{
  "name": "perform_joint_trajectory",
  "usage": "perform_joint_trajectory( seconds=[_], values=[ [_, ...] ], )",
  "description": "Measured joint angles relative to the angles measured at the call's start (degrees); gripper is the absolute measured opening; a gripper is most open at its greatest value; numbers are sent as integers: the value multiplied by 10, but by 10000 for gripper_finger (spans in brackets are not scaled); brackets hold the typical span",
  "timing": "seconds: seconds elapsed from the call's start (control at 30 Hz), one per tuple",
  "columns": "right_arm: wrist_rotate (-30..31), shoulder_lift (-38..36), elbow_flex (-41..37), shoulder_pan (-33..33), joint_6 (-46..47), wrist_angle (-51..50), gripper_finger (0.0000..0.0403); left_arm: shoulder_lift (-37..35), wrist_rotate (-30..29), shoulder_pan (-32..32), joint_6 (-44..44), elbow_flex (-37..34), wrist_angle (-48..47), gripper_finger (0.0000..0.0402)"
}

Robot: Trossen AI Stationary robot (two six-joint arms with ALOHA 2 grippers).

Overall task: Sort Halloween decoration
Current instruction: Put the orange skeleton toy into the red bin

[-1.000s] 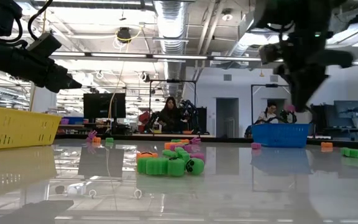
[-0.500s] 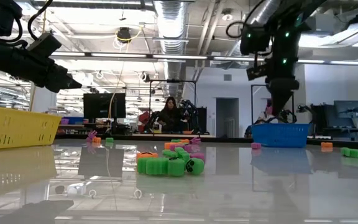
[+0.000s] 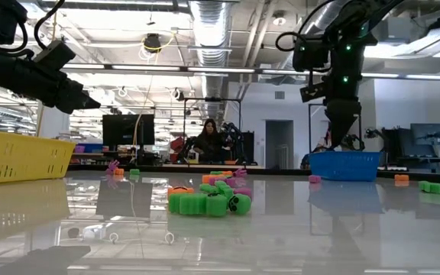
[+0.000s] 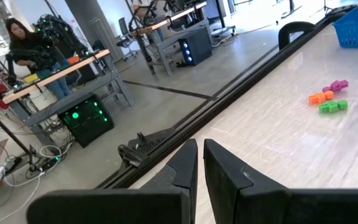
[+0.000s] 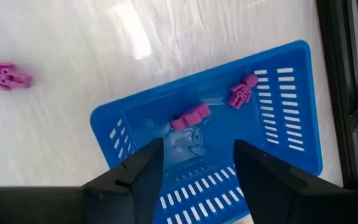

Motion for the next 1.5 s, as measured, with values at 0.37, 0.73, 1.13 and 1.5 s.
perform_joint_trajectory(
  seconds=[0.37, 0.73, 1.13, 1.5],
  values=[
    [-58, 17, 0, 111, 97, 229, 222, 0, 0, 0, 0, 0, 0, 18],
    [-59, 187, 83, 138, 136, 439, 221, 0, 0, 0, 0, 0, 0, 18],
    [-60, 348, 338, 71, 139, 188, 221, 0, 0, 0, 0, 0, 0, 18],
    [-109, 435, 376, 33, 156, 165, 221, 0, 0, 0, 0, 0, 0, 18]
  ],
)
